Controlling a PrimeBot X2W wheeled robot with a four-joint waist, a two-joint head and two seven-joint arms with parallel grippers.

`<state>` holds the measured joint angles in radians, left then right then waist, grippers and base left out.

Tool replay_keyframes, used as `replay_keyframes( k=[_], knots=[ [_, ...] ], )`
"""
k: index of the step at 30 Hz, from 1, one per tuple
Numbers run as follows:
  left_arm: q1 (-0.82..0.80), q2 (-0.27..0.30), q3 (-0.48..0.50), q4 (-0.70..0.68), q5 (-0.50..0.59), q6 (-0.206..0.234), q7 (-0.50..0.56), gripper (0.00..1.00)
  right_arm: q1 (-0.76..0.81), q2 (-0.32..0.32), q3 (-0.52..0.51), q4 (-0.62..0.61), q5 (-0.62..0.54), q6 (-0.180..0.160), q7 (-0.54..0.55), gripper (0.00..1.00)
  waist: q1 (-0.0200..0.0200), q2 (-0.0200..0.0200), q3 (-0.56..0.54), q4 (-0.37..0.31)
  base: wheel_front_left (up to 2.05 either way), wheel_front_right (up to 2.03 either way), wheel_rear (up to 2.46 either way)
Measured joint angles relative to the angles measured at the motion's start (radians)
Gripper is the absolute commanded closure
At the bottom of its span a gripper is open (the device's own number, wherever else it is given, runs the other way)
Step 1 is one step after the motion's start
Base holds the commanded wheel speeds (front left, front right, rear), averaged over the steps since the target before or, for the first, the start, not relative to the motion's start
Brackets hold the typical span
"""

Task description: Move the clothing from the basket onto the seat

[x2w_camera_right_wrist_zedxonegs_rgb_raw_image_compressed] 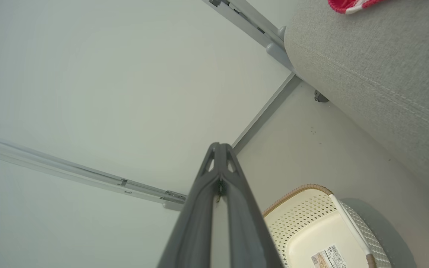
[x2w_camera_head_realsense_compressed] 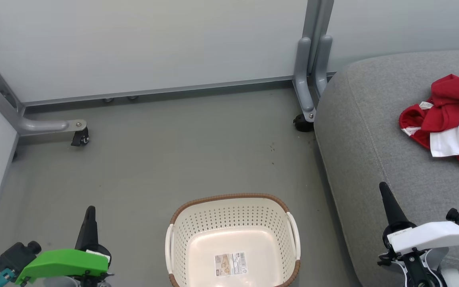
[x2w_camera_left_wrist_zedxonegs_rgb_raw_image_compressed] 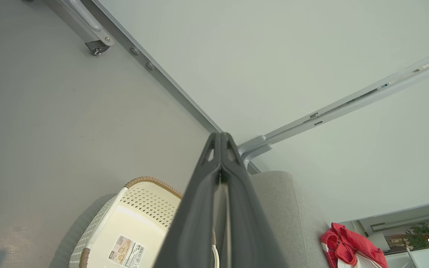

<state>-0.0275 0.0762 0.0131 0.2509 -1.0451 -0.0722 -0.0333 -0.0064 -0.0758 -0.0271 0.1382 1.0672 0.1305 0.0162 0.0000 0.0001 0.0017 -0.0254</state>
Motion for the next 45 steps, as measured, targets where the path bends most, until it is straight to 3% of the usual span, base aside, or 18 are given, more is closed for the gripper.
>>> replay_keyframes(
  k=[45],
  knots=[
    [-0.053, -0.02, 0.074, -0.003, -0.406, -0.042, 0.108, 1.0, -0.066, 0.0, -0.035, 0.076, 0.413, 0.0, 0.047, 1.0, 0.0, 0.0, 0.001, 0.017, 0.0, 0.0, 0.0]
  ],
)
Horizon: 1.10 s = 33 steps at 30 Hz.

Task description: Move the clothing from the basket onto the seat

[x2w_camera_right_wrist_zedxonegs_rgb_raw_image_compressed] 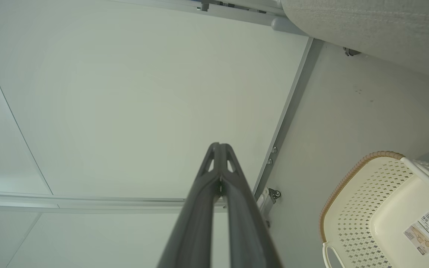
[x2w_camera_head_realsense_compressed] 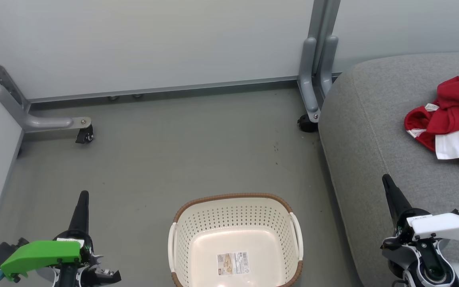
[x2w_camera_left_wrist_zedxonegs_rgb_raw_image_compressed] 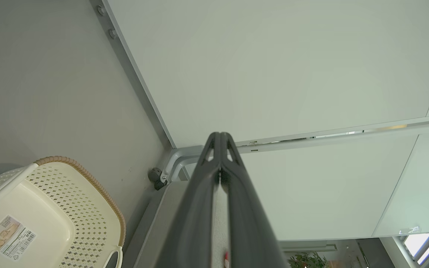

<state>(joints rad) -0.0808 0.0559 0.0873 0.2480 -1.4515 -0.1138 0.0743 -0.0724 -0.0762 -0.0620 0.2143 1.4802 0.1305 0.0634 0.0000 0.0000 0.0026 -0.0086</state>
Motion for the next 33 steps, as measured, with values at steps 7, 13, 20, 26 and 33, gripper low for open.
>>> replay_keyframes(
  k=[7, 13, 20, 26, 33],
  knots=[
    [-0.004, -0.002, 0.007, 0.0, -0.049, -0.005, 0.012, 1.0, -0.012, 0.0, -0.006, 0.008, 0.05, 0.0, 0.007, 1.0, 0.0, 0.0, 0.0, 0.003, 0.0, 0.0, 0.0],
    [-0.013, -0.004, 0.014, -0.001, -0.094, -0.009, 0.023, 1.0, -0.016, 0.001, -0.011, 0.017, 0.092, 0.0, 0.014, 1.0, 0.0, 0.0, 0.0, 0.005, 0.0, 0.0, 0.0],
    [-0.018, -0.005, 0.023, -0.001, -0.137, -0.011, 0.036, 1.0, -0.025, 0.001, -0.016, 0.025, 0.139, 0.0, 0.02, 1.0, 0.0, 0.0, 0.0, 0.008, 0.0, 0.0, 0.0],
    [-0.023, -0.006, 0.027, -0.002, -0.16, -0.016, 0.04, 1.0, -0.031, 0.002, -0.019, 0.029, 0.157, 0.0, 0.023, 1.0, 0.0, 0.0, 0.0, 0.009, 0.0, 0.0, 0.0],
    [-0.023, -0.006, 0.027, -0.002, -0.16, -0.016, 0.04, 1.0, -0.031, 0.004, -0.021, 0.029, 0.156, 0.0, 0.024, 1.0, 0.0, 0.0, 0.001, 0.009, 0.0, 0.0, 0.0]
  ],
)
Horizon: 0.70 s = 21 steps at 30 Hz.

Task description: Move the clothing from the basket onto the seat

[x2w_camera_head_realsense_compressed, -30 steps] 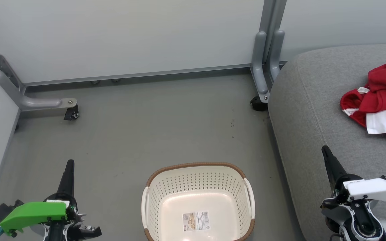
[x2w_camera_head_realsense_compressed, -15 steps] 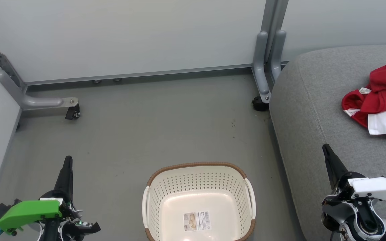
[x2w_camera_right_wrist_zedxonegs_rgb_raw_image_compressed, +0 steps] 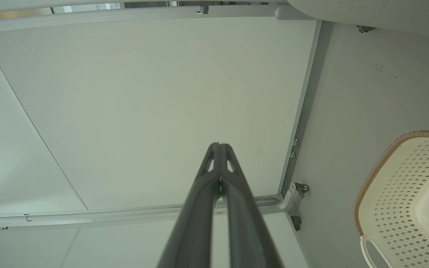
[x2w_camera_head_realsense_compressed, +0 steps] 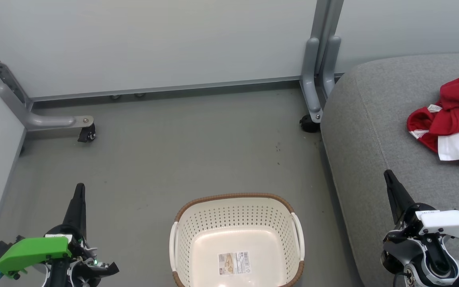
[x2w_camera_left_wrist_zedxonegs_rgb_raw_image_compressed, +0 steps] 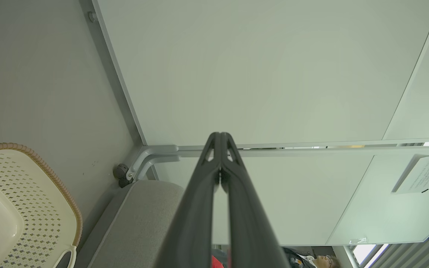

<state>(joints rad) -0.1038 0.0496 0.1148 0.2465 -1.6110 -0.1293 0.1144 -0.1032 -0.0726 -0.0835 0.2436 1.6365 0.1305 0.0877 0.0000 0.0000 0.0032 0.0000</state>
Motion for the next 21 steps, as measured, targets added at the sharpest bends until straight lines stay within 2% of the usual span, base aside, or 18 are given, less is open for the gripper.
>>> replay_keyframes(
  k=[21],
  knots=[
    [0.0, 0.0, 0.0, 0.0, 0.0, 0.0, 0.0, 1.0, 0.0, 0.004, -0.006, 0.001, -0.003, 0.0, 0.007, 1.0, 0.0, 0.0, 0.0, 0.0, 0.0, 0.0, 0.0]
  ],
)
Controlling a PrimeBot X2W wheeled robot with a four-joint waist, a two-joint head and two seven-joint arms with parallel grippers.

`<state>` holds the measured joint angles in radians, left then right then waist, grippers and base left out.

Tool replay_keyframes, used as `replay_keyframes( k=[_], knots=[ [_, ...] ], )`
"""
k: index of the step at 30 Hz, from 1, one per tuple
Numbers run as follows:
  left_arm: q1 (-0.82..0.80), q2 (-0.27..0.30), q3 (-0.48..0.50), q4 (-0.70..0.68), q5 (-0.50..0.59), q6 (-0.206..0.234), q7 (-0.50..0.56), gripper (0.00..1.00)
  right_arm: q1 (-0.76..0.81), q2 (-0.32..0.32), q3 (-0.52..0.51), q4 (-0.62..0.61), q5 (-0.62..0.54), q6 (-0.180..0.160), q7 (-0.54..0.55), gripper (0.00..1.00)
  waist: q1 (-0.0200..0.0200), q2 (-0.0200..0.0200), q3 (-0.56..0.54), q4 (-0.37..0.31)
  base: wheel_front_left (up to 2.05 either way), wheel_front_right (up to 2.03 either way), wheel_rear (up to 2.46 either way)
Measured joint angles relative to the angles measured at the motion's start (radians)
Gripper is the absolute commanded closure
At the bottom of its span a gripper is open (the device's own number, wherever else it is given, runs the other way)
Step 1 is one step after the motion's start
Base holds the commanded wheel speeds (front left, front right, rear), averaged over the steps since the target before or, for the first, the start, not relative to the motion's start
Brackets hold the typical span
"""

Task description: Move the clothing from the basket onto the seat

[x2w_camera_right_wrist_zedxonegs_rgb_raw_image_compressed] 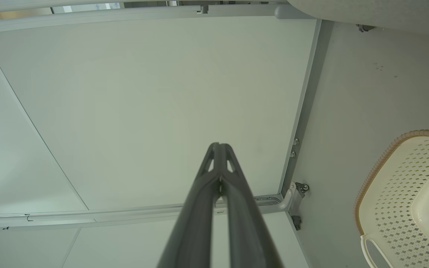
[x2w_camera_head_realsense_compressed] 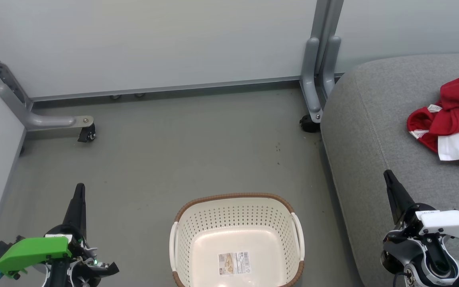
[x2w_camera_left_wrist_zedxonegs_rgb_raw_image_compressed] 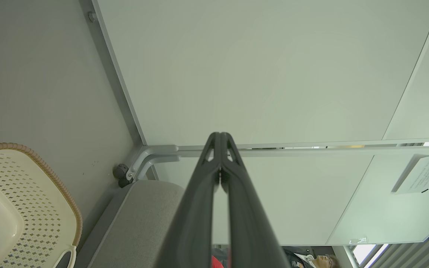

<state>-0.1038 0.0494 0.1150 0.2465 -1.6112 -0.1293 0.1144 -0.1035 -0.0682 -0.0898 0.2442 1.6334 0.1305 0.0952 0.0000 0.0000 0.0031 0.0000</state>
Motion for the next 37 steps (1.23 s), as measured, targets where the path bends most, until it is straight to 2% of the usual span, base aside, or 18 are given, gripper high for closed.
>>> replay_keyframes(
  k=[37],
  knots=[
    [0.0, 0.0, 0.0, 0.0, 0.0, -0.001, 0.0, 1.0, -0.001, 0.007, -0.01, 0.0, -0.008, 0.0, 0.006, 1.0, 0.0, 0.0, 0.0, 0.0, 0.0, 0.0, 0.0]
  ],
)
